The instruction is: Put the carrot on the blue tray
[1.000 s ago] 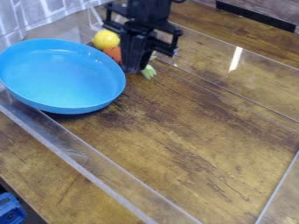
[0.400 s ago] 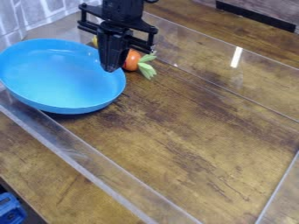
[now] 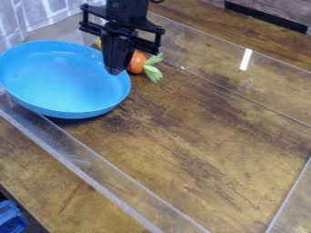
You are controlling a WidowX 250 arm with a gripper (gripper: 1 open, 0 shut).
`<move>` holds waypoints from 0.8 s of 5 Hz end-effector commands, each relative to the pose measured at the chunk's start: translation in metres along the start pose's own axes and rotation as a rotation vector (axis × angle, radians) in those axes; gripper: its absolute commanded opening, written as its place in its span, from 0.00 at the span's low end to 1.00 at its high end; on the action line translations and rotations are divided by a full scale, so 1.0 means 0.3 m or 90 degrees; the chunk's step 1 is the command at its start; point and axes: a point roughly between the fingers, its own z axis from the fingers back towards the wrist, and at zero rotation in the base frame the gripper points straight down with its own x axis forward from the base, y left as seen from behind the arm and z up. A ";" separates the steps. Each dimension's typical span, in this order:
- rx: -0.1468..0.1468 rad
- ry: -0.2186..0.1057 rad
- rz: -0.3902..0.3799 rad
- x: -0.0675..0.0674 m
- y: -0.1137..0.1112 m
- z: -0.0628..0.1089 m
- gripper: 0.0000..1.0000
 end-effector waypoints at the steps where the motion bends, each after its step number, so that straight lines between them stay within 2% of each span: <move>1: 0.001 -0.032 0.009 0.012 0.021 -0.008 0.00; 2: 0.007 -0.041 -0.015 0.024 0.022 -0.063 0.00; 4: 0.012 -0.044 0.005 0.055 0.077 -0.072 0.00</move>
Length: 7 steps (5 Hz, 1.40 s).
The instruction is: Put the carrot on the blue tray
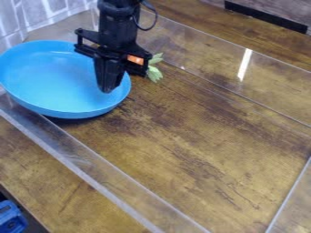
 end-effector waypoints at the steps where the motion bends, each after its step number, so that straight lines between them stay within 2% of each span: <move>1: 0.002 -0.036 -0.013 0.047 0.033 0.019 0.00; 2: 0.007 -0.040 -0.045 0.060 0.047 -0.014 0.00; 3: 0.006 -0.033 -0.023 0.055 0.101 0.019 1.00; 4: 0.006 -0.029 0.006 0.053 0.161 0.052 1.00; 5: -0.001 -0.024 0.009 0.057 0.127 0.031 1.00; 6: -0.018 -0.025 0.012 0.074 0.088 0.015 1.00; 7: -0.036 -0.024 0.032 0.103 0.109 0.016 1.00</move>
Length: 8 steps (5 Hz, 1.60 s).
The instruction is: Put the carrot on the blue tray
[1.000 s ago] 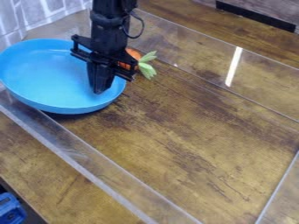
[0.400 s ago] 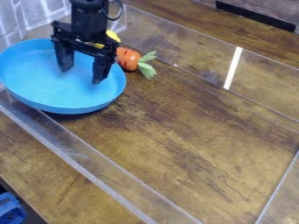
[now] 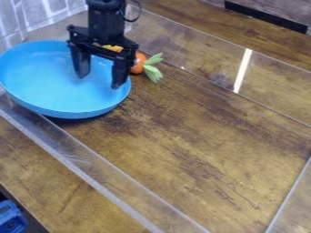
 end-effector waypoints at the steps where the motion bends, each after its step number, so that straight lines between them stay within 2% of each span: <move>1: -0.008 -0.038 0.032 0.048 0.046 0.058 1.00; 4: -0.037 -0.028 0.059 0.047 0.072 0.018 1.00; 6: -0.053 -0.029 0.105 0.064 0.086 0.035 1.00; 8: -0.067 -0.031 0.085 0.065 0.138 0.068 1.00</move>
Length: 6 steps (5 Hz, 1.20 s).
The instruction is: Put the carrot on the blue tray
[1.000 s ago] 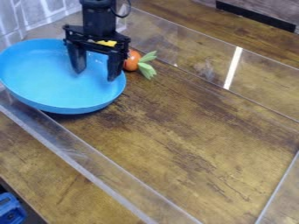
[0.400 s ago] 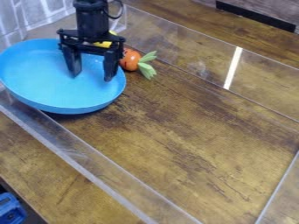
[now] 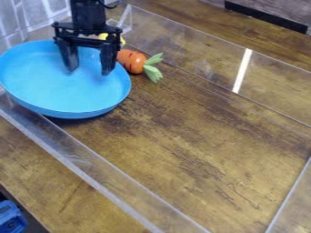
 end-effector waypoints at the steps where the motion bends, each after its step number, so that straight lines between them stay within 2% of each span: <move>1: -0.009 -0.040 0.036 0.011 0.030 0.081 1.00; 3: -0.027 -0.042 0.100 0.008 0.040 0.102 1.00; 5: -0.048 -0.052 0.188 0.092 0.079 0.104 1.00; 6: -0.061 -0.055 0.207 0.132 0.066 0.113 1.00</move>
